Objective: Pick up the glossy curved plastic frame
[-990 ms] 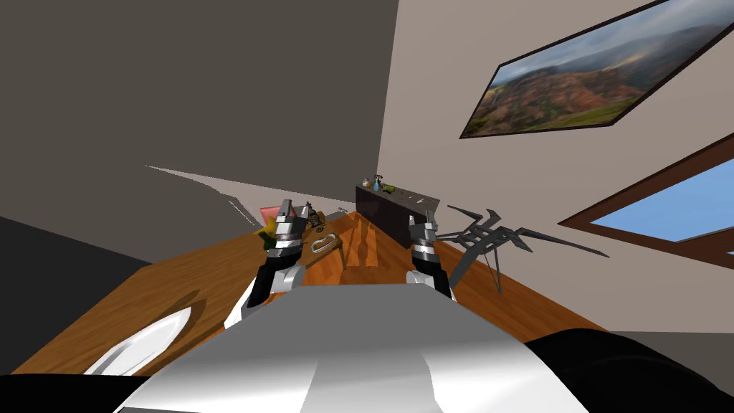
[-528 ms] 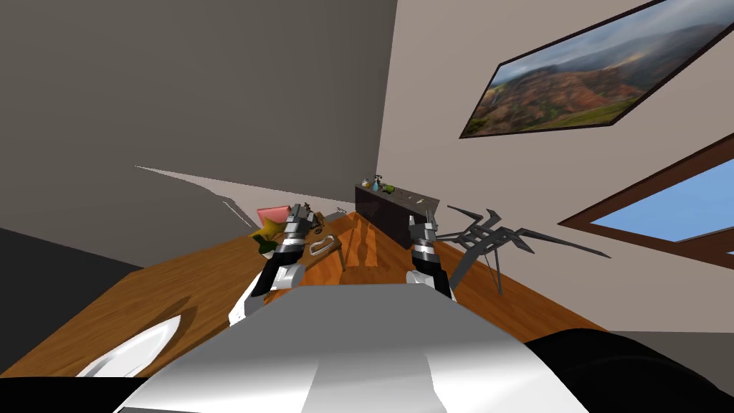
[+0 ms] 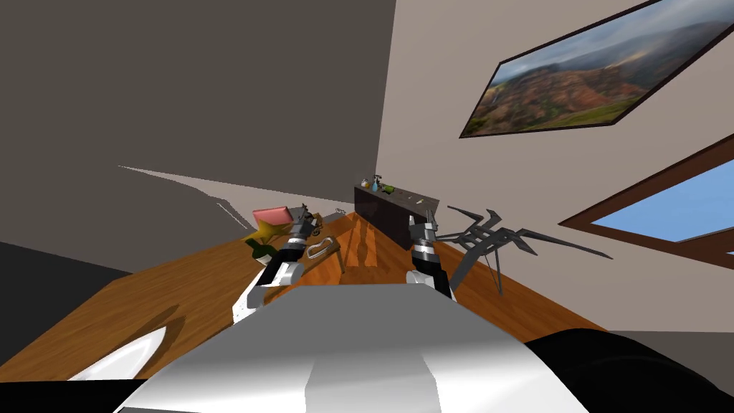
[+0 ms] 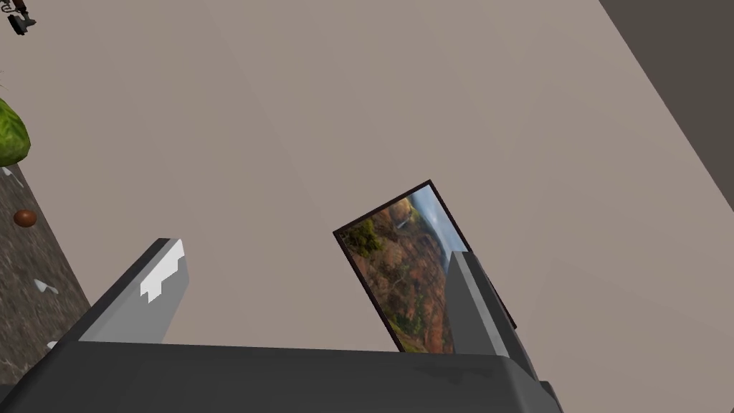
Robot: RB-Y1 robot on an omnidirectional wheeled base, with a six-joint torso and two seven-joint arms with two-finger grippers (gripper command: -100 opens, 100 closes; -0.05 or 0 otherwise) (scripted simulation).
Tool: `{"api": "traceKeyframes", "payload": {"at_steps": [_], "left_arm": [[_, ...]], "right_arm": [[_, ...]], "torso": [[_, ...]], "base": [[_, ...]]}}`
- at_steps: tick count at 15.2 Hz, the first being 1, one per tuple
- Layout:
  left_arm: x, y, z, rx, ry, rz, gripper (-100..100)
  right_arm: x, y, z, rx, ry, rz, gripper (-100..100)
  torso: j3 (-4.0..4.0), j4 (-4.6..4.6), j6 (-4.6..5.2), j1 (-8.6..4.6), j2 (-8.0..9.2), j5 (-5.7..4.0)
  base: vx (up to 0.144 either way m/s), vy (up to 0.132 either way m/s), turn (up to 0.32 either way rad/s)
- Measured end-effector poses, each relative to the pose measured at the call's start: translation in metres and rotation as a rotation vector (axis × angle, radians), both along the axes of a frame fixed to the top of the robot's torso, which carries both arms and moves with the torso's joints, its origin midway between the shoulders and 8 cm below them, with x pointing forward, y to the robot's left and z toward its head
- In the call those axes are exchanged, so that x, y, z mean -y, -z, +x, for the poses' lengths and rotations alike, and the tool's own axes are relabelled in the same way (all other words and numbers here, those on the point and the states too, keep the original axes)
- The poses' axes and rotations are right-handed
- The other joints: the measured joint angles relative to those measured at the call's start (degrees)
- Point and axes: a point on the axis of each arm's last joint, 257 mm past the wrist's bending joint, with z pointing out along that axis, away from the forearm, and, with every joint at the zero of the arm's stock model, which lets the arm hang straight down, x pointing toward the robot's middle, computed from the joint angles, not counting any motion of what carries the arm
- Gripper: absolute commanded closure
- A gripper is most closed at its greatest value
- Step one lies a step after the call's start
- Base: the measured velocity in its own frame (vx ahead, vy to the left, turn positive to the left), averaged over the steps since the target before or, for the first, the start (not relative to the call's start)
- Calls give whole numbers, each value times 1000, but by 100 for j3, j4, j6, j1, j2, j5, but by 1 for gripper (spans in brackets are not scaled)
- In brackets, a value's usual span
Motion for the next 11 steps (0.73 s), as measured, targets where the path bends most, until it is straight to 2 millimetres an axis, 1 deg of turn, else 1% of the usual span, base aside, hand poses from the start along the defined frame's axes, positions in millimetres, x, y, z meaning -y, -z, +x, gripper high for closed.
{"api": "traceKeyframes", "payload": {"at_steps": [1, 2, 3, 5, 7, 9, 11], "left_arm": [[-3, 13, 5, -33, 3, -18, -100], [-5, 23, 8, -60, 5, -35, -100], [-6, 28, 9, -78, 7, -45, -100], [-12, 46, 15, -129, 8, -74, -100], [-17, 58, 18, -169, 9, -98, -100], [-24, 76, 22, -224, 8, -135, -100], [-31, 98, 26, -287, 4, -178, -100]], "right_arm": [[0, 0, 0, 0, 0, 0, 0], [0, 0, 0, 0, 0, 0, 0], [0, 0, 0, 0, 0, 0, 0], [0, 0, 0, 0, 0, 0, 0], [0, 0, 0, 0, 0, 0, 0], [0, 0, 0, 0, 0, 0, 0], [0, 0, 0, 0, 0, 0, 0]], "torso": [[-1, -1, 0, -1, -3, 0], [-2, -1, -1, -2, -4, -1], [-1, 0, -1, -2, -1, -1], [-1, 0, 0, -2, -1, 0], [2, 1, 0, -1, 3, -1], [0, 0, 0, -1, -1, -1], [-4, -1, -1, 0, -7, 0]], "base": [[57, -8, -20], [40, -4, -4], [43, -9, -13], [37, -4, -13], [38, -6, -18], [56, -6, -23], [67, -4, -20]]}}
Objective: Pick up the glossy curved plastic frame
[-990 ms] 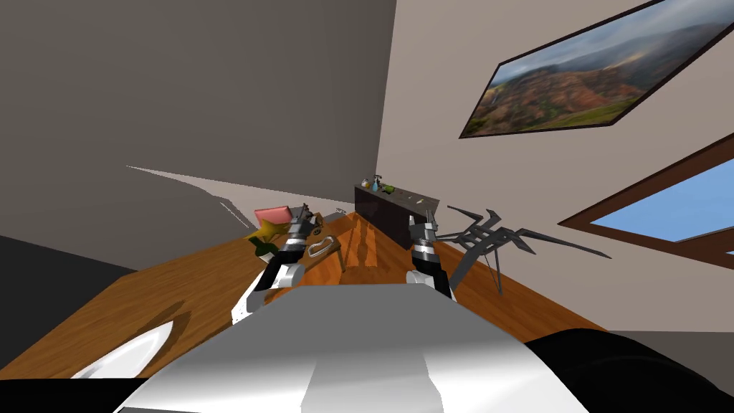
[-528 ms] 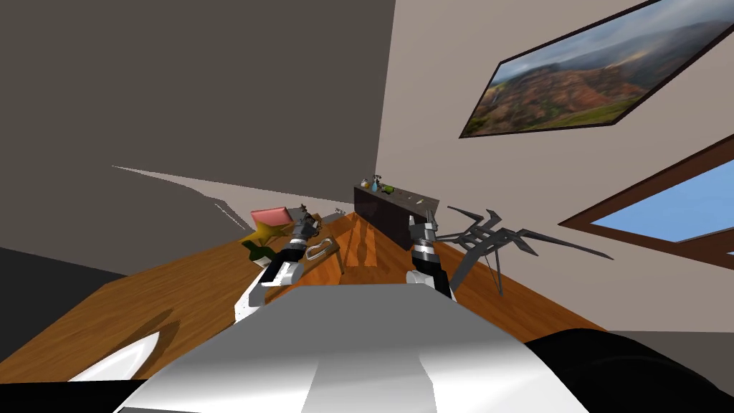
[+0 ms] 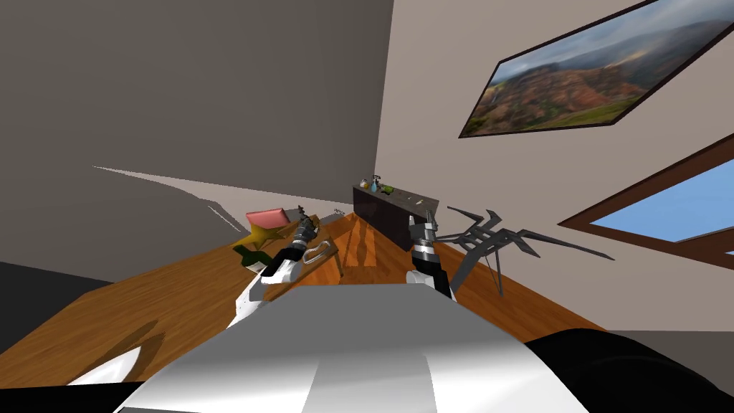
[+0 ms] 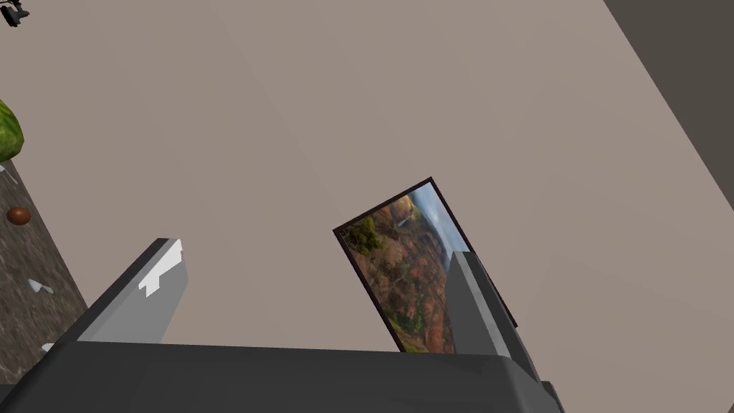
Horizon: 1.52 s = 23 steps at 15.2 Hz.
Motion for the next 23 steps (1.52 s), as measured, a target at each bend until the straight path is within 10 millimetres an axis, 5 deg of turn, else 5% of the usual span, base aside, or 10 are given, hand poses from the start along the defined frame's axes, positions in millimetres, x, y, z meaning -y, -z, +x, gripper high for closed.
{"api": "traceKeyframes", "payload": {"at_steps": [10, 23], "left_arm": [[-31, 90, 4, -260, -43, -173, -100], [-69, 198, -27, -596, -170, -450, -100]], "right_arm": [[0, 0, 0, 0, 0, 0, 0], [0, 0, 0, 0, 0, 0, 0]], "torso": [[4, 1, 0, -2, 8, 0], [1, 0, -1, 0, 3, 0]], "base": [[43, -4, -15], [52, -4, -18]]}}
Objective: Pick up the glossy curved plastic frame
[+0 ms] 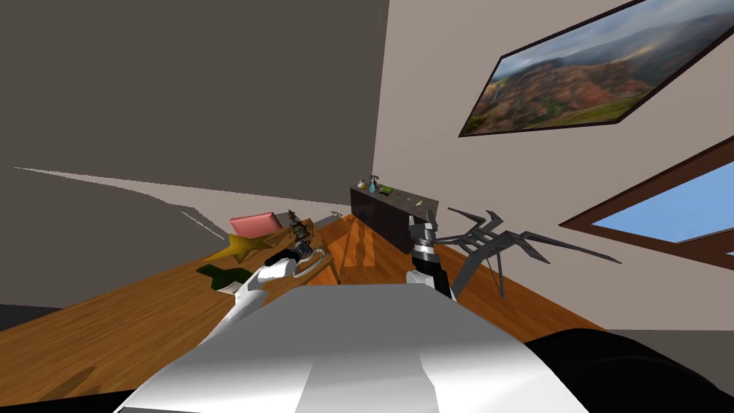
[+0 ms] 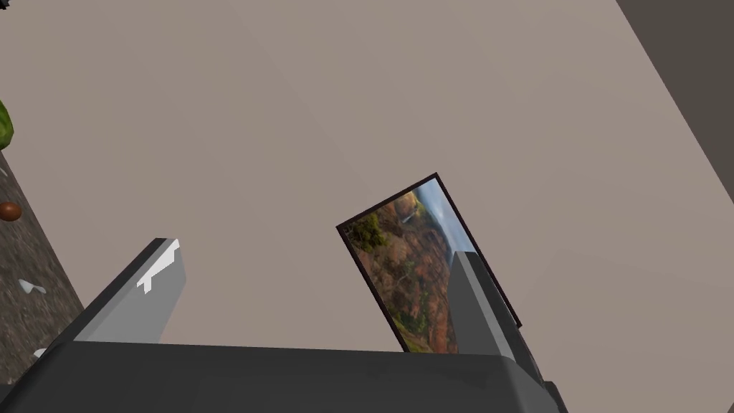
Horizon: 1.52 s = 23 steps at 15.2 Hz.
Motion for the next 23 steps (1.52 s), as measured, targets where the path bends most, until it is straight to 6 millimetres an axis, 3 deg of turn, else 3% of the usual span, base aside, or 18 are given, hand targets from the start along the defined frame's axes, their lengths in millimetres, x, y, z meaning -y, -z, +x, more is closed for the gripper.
{"api": "traceKeyframes", "payload": {"at_steps": [13, 23], "left_arm": [[-20, 78, -52, -301, -173, -239, -100], [-24, 115, -93, -489, -311, -400, -100]], "right_arm": [[0, 0, 0, 0, 0, 0, 0], [0, 0, 0, 0, 0, 0, 0]], "torso": [[3, 1, 0, -1, 5, 0], [6, 2, -1, -3, 11, -1]], "base": [[47, -3, -17], [35, -4, -10]]}}
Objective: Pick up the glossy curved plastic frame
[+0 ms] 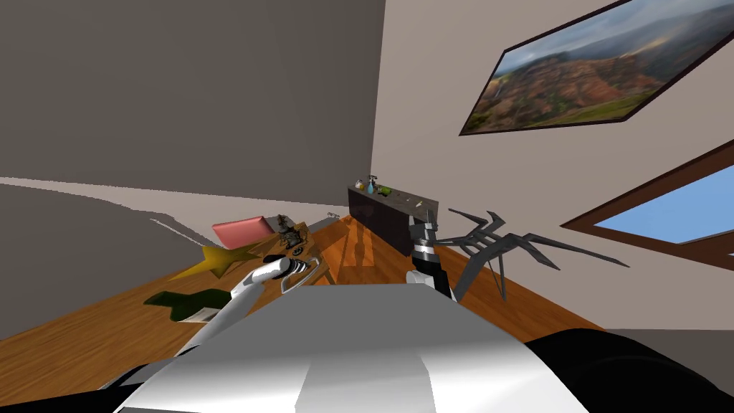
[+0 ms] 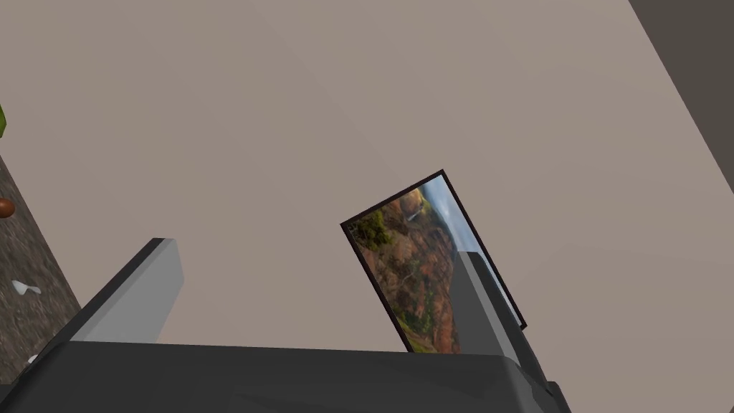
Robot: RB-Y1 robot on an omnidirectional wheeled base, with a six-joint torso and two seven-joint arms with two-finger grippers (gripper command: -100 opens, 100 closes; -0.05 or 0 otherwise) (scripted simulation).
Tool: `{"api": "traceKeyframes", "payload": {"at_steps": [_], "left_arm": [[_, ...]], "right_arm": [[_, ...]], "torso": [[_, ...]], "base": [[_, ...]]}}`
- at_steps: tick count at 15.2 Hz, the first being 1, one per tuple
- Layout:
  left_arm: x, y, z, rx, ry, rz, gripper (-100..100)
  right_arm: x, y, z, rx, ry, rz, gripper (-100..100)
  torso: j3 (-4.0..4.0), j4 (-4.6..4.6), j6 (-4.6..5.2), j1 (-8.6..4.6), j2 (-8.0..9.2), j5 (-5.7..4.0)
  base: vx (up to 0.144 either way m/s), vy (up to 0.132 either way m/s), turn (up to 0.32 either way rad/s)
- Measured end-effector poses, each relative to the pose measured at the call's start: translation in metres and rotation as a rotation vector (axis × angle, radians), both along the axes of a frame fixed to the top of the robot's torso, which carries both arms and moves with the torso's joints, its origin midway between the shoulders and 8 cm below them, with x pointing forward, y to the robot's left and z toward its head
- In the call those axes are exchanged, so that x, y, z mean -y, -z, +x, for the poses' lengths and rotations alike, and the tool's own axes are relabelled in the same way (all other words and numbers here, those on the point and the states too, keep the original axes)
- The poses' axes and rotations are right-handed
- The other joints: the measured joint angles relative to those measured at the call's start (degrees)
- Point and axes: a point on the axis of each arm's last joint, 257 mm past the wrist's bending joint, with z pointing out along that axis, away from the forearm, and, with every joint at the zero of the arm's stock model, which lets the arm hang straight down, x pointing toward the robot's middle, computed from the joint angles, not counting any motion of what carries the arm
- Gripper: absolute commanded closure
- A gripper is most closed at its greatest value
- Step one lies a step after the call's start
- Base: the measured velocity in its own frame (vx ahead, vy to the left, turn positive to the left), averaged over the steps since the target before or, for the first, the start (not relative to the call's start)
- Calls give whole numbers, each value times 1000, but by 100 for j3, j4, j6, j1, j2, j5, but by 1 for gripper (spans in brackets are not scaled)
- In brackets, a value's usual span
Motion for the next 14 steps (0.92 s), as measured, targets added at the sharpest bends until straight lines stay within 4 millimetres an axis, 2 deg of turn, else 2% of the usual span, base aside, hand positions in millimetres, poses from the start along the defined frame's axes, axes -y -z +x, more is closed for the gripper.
{"api": "traceKeyframes", "payload": {"at_steps": [5, 6, 11, 14], "left_arm": [[12, 19, -6, -5, -3, -7, -100], [13, 20, -6, -3, -2, -5, 100], [12, 19, -5, -2, 0, -3, 100], [5, 8, -2, -2, -1, -2, 100]], "right_arm": [[0, 0, 0, 0, 0, 0, 0], [0, 0, 0, 0, 0, 0, 0], [0, 0, 0, 0, 0, 0, 0], [0, 0, 0, 0, 0, 0, 0]], "torso": [[8, 3, 1, 1, 14, 1], [9, 4, 0, 2, 15, 0], [5, 1, 2, 5, 10, 10], [6, 3, 0, 7, 9, 5]], "base": [[2, -2, 7], [0, 0, 0], [2, 2, 0], [0, 0, 0]]}}
